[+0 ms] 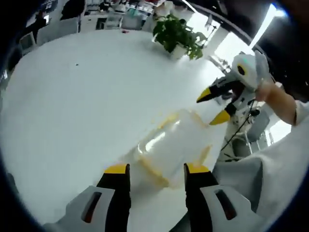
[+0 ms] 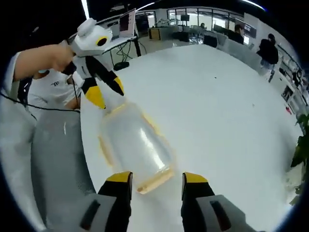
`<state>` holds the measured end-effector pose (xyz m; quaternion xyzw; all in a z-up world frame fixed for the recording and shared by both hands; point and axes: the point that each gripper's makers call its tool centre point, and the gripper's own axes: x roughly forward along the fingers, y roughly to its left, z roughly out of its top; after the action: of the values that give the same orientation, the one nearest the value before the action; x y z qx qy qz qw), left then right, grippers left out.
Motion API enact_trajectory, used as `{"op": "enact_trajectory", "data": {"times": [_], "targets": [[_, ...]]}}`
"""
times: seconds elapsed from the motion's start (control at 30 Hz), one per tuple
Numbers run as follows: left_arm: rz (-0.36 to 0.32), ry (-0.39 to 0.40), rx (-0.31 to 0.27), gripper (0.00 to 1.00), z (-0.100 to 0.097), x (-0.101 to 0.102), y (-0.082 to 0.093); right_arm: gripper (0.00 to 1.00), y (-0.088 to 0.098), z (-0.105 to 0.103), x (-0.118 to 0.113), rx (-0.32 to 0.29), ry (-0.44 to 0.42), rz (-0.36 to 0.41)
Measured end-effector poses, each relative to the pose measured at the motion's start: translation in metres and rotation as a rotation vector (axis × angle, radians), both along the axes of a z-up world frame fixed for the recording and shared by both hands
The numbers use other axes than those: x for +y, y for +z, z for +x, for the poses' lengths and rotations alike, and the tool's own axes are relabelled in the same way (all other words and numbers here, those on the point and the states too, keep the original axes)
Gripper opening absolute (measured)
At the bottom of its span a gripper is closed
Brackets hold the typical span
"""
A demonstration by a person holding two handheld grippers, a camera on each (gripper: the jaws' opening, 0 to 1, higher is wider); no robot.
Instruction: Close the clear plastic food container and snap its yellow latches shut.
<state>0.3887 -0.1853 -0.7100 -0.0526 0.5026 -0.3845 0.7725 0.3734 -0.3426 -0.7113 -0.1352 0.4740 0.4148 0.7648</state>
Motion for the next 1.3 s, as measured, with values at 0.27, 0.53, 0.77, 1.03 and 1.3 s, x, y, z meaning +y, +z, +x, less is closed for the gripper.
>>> {"op": "enact_trajectory", "data": {"times": [0.27, 0.53, 0.77, 1.03, 1.3], "targets": [[0.03, 0.084, 0.043, 0.42, -0.007, 0.0, -0.013, 0.35, -0.01, 0.001, -0.006, 0.068, -0.163, 0.008], [0.04, 0.102, 0.039, 0.37, -0.008, 0.001, -0.018, 0.34, -0.013, -0.001, -0.003, 0.053, -0.148, -0.024], [0.043, 0.114, 0.051, 0.43, -0.01, -0.005, -0.02, 0.35, -0.017, -0.005, -0.001, 0.088, -0.151, -0.018], [0.042, 0.136, 0.08, 0.42, -0.011, -0.006, -0.024, 0.36, -0.021, -0.006, 0.001, 0.128, -0.171, -0.002], [0.059, 0.135, 0.103, 0.43, -0.016, -0.009, -0.029, 0.33, -0.026, -0.011, 0.007, 0.183, -0.213, 0.028]]}}
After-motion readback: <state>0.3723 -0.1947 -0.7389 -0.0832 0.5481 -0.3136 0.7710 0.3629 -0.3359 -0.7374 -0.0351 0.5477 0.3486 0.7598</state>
